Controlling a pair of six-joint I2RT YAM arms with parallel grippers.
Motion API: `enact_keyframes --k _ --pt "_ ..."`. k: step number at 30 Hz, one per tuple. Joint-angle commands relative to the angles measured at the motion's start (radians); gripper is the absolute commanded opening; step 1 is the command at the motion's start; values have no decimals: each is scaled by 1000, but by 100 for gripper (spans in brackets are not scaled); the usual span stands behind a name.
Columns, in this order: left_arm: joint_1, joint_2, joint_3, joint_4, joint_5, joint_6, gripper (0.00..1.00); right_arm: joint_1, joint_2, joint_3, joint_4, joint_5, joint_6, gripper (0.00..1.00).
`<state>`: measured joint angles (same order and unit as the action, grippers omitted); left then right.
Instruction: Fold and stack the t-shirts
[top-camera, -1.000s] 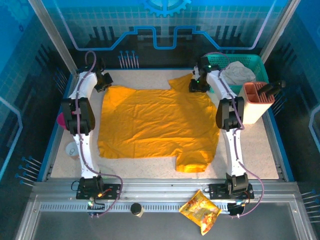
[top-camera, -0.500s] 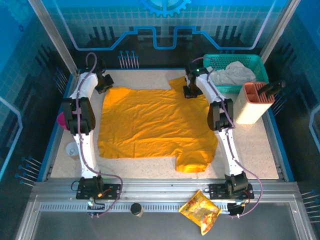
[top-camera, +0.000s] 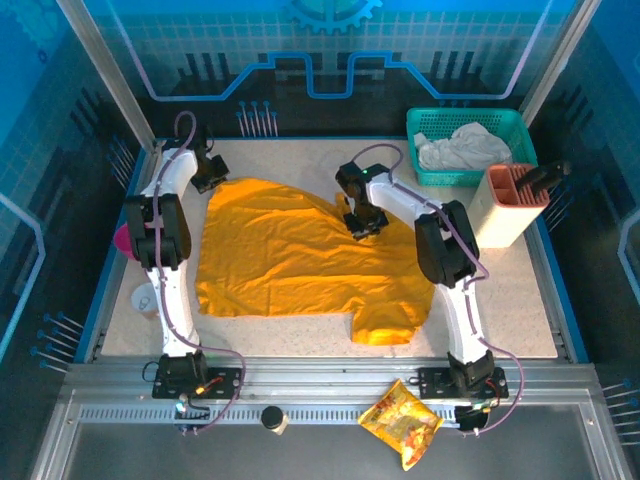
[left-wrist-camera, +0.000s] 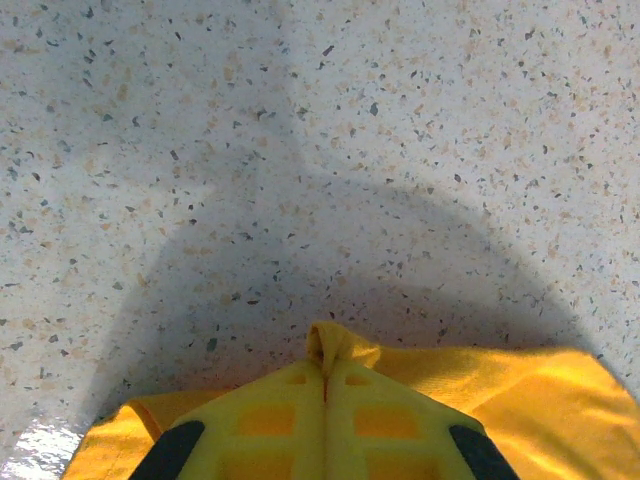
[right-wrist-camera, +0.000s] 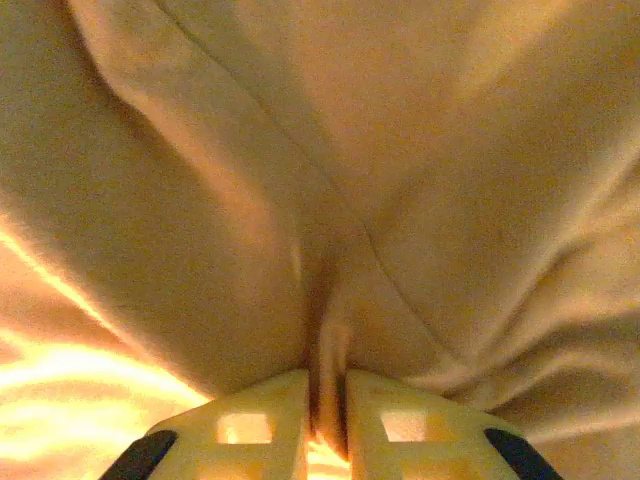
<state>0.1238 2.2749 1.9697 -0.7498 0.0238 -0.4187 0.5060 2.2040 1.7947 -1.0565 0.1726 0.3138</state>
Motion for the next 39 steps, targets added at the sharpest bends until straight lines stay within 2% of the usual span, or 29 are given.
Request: enact_keyframes --k 1,4,9,13,17,21,39 --pt "-6 -27 -3 -6 10 6 0 -9 -74 -55 22 -7 87 32" --pt "-6 -29 3 -10 14 5 0 -43 -111 13 -13 48 75 40" --pt "-6 -41 -8 0 21 2 0 -136 -82 214 -59 63 20 40" --pt "-6 -38 -8 3 24 -2 0 -187 39 360 -17 -17 -81 38" --pt "-6 -38 -13 11 45 -13 0 -219 213 526 -38 5 -118 38" --pt "-6 -36 -10 12 45 -9 0 -236 314 626 -45 39 -149 39" --pt "-6 -34 -5 13 51 2 0 -287 381 599 -12 -4 -94 40"
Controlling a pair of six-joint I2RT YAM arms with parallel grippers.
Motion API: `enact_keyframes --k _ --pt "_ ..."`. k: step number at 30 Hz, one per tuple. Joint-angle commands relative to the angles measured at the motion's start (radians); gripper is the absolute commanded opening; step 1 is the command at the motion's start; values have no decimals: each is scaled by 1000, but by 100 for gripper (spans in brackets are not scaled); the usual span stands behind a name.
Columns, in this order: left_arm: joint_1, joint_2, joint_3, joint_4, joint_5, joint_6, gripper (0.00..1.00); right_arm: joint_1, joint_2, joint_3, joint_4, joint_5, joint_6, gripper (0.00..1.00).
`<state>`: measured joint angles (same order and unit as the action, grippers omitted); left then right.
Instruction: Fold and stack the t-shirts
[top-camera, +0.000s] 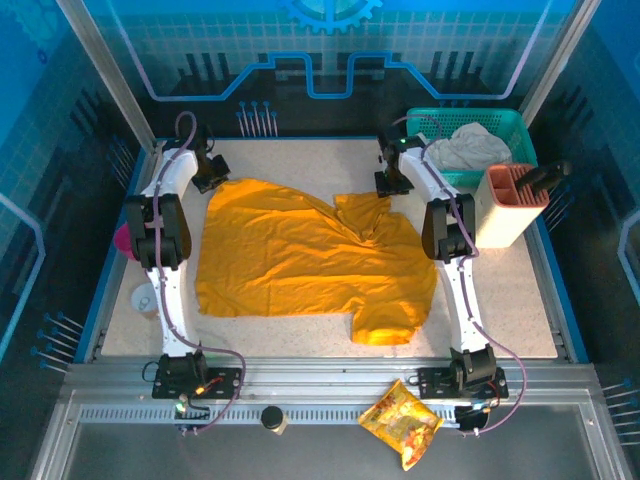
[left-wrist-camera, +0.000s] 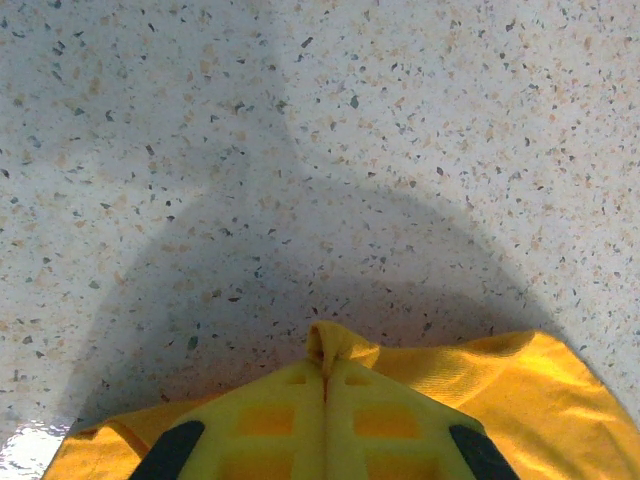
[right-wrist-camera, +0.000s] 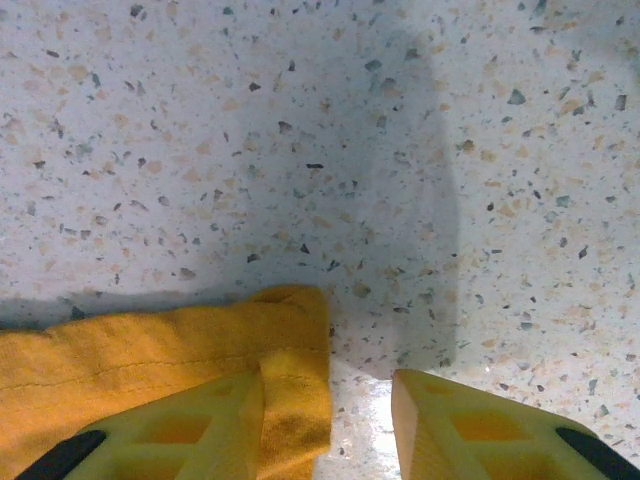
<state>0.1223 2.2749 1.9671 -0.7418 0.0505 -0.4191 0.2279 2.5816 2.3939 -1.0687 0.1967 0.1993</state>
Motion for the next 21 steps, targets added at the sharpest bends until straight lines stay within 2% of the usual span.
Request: enact_keyframes --k 1,16,19,21 --pt "-4 -34 -2 5 25 3 0 -8 6 -1 1 -33 23 39" --pt "-2 -24 -5 5 19 12 0 -13 53 -18 -10 -63 56 26" --pt "-1 -22 -5 5 19 14 0 -17 64 -8 -11 -64 58 17" --pt "-1 -21 -5 5 18 13 0 -19 74 7 -17 -65 59 5"
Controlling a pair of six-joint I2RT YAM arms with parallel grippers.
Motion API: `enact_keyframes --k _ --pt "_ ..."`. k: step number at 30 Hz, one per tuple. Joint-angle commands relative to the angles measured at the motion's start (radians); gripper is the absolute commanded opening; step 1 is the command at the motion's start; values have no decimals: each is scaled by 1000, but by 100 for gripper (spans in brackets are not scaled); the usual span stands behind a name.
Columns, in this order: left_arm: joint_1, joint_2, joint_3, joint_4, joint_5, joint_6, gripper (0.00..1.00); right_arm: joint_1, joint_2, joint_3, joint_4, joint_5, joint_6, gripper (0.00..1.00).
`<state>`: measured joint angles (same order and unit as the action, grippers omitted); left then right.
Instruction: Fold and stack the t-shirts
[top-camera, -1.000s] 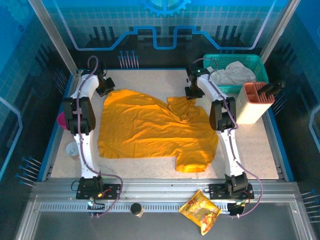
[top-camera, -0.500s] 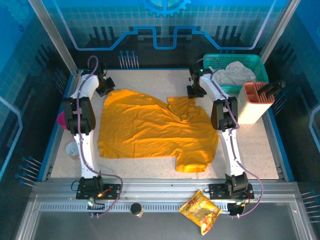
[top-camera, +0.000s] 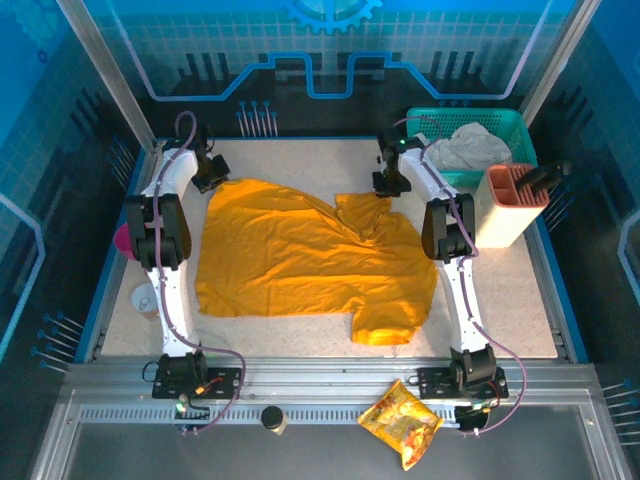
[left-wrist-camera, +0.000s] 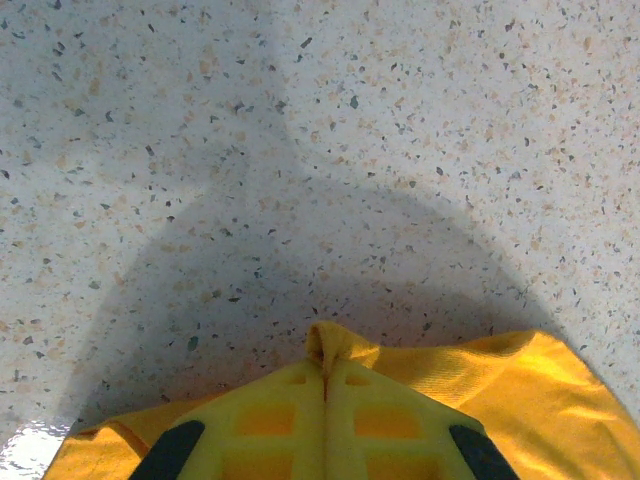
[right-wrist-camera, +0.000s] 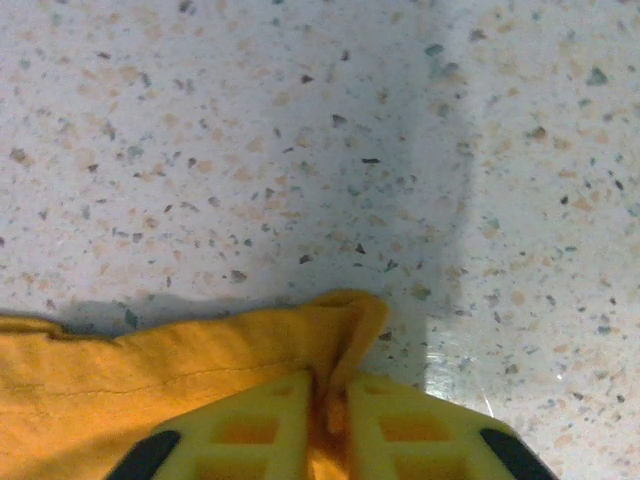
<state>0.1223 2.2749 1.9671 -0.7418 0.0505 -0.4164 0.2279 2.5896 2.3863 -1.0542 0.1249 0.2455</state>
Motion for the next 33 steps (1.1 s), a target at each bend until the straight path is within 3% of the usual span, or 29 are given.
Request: enact_keyframes --k 1,5,8,14,24,33 --pt "-1 -21 -5 5 21 10 0 -21 69 27 -35 8 13 0" --pt "-1 -38 -8 14 44 -9 0 -19 42 80 -72 2 -6 0" --pt "-1 -83 3 18 65 -27 0 -15 -67 99 -76 14 -34 0" --pt "-1 -267 71 -27 90 -26 0 -16 -417 145 -96 87 -87 0" --pt "34 -689 130 -214 32 4 0 0 -1086 -70 18 152 -122 0" --pt "62 -985 264 -367 34 27 0 18 -1457 -40 16 105 -118 0"
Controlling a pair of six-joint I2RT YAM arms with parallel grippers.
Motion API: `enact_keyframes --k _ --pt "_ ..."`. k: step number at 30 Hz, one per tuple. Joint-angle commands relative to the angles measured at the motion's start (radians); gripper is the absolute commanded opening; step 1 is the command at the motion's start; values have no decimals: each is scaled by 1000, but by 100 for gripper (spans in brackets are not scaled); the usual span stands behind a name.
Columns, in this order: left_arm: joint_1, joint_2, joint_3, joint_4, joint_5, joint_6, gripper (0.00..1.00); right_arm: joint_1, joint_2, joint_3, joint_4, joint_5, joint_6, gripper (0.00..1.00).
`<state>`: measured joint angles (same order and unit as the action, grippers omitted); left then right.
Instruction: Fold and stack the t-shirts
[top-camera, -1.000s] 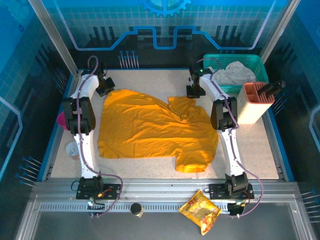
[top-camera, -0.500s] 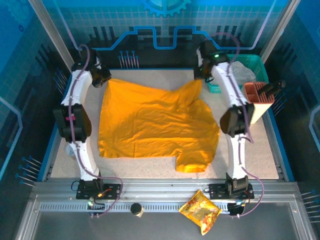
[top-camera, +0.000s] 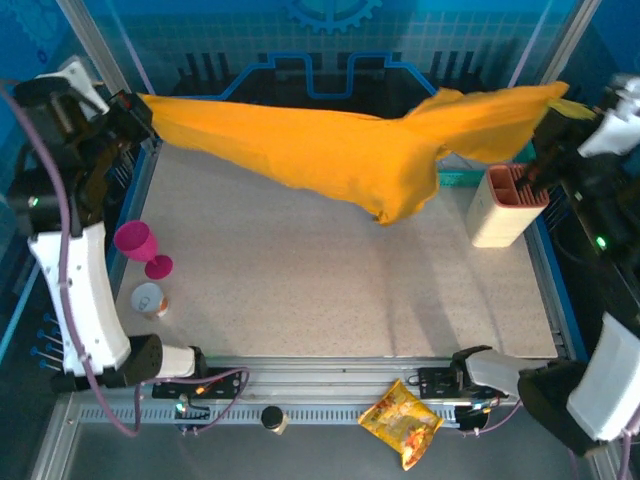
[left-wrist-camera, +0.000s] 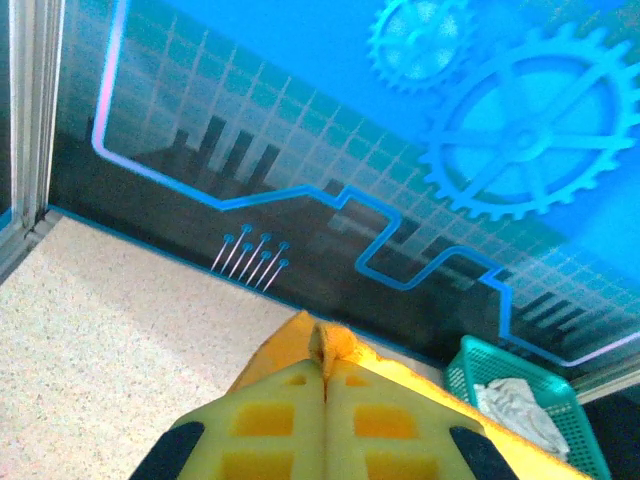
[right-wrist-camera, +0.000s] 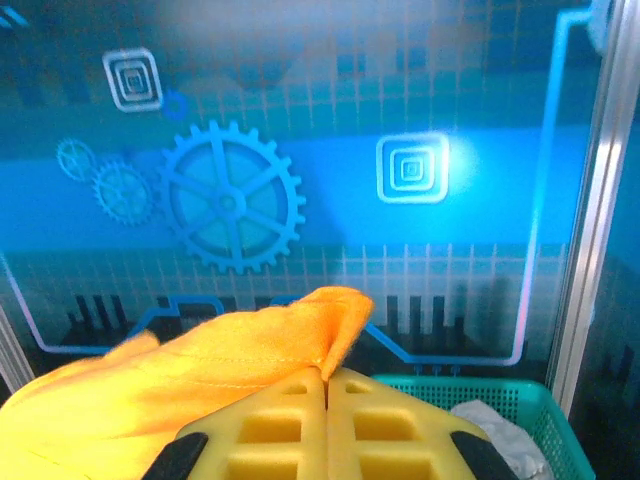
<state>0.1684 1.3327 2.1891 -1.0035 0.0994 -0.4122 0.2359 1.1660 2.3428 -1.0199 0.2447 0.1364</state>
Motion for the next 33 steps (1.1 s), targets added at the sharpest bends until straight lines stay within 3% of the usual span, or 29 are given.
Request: enact_keyframes --k 1,12,22,25,33 --pt "15 -62 54 -119 -16 25 0 9 -50 14 -29 -27 -5 0" --pt "14 -250 87 -181 -29 21 0 6 -179 119 -109 -75 16 0" --pt "14 -177 190 -160 -43 28 0 4 -81 159 -30 -1 -53 0" --pt "15 -157 116 -105 -47 29 0 5 -4 118 16 24 -89 0" --pt "14 -103 -355 198 -43 -11 0 4 280 -51 161 39 -165 0"
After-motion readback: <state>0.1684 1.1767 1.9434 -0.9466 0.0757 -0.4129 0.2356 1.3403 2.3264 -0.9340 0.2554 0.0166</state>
